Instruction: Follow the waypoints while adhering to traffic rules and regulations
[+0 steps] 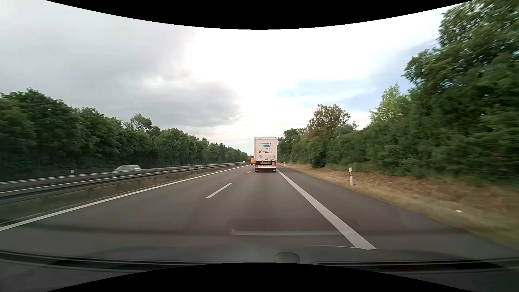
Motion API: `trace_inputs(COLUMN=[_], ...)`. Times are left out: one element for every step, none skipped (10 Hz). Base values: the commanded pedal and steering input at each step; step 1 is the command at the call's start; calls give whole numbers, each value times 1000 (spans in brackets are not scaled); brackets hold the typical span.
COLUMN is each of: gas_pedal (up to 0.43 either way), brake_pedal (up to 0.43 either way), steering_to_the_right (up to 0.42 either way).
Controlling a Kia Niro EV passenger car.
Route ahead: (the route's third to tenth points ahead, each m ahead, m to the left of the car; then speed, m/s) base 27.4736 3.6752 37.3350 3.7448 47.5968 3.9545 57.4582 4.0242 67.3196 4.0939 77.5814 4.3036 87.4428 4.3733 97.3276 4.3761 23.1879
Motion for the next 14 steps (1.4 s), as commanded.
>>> trace_inputs(gas_pedal=[209, 209, 209, 209, 209, 209, 209, 209, 209, 220, 220, 220, 220, 220], brake_pedal=[0, 0, 0, 0, 0, 0, 0, 0, 0, 0, 0, 0, 0, 0], steering_to_the_right=[-5, -5, -4, -4, -5, -5, -5, -5, -5, -4, -2, -1, -2, -2])
